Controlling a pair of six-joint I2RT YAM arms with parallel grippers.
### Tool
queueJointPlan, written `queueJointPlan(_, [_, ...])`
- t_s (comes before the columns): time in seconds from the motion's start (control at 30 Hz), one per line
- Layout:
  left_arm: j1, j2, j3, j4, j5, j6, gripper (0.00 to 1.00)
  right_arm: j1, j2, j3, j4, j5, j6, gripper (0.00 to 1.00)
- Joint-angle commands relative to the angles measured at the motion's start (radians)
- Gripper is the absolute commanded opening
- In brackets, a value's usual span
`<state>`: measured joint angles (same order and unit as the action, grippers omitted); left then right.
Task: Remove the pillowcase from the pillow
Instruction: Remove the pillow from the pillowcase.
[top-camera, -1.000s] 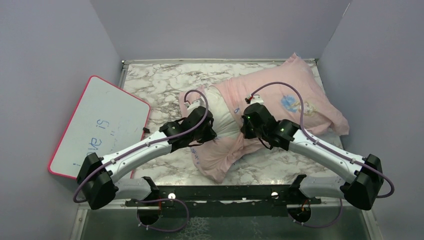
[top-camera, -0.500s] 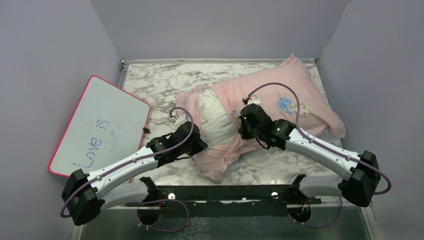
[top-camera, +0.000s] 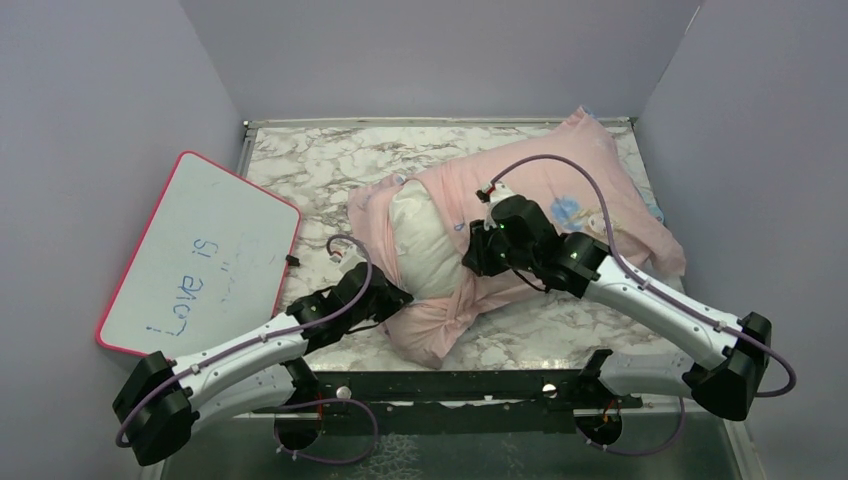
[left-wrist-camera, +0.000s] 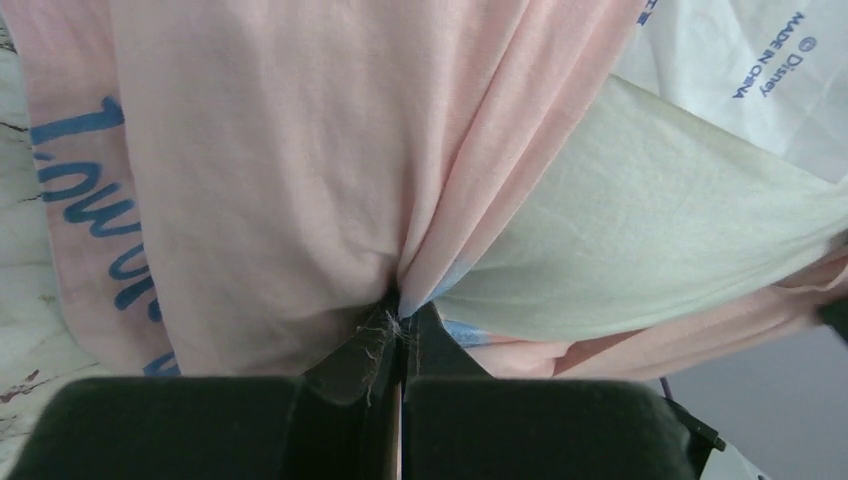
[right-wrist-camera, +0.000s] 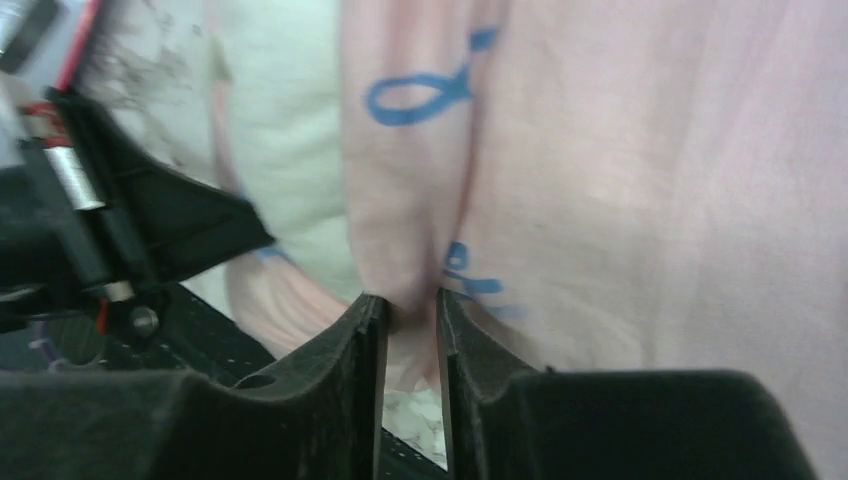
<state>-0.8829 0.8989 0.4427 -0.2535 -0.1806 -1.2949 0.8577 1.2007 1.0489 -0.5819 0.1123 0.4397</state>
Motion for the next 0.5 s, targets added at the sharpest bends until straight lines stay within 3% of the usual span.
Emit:
queueJointPlan(0.0, [0.0,0.057,-0.029,-0.095,-0.016,0.058,0.0,0.075,-0.017,0.118,0.015,-0.073,-0.033,0.33])
queueJointPlan(0.23, [-0.001,0.089,-0.049,-0.019,0.016,0.065,0.0,0.323,0.166,0.251,-0.072,0.23,0.12,0.51])
queueJointPlan(0.47, [-0.001,0.018,-0.1,0.007,0.026,0.042,0.0,0.376,0.306,0.259,-0.107,0.497,0.329,0.67])
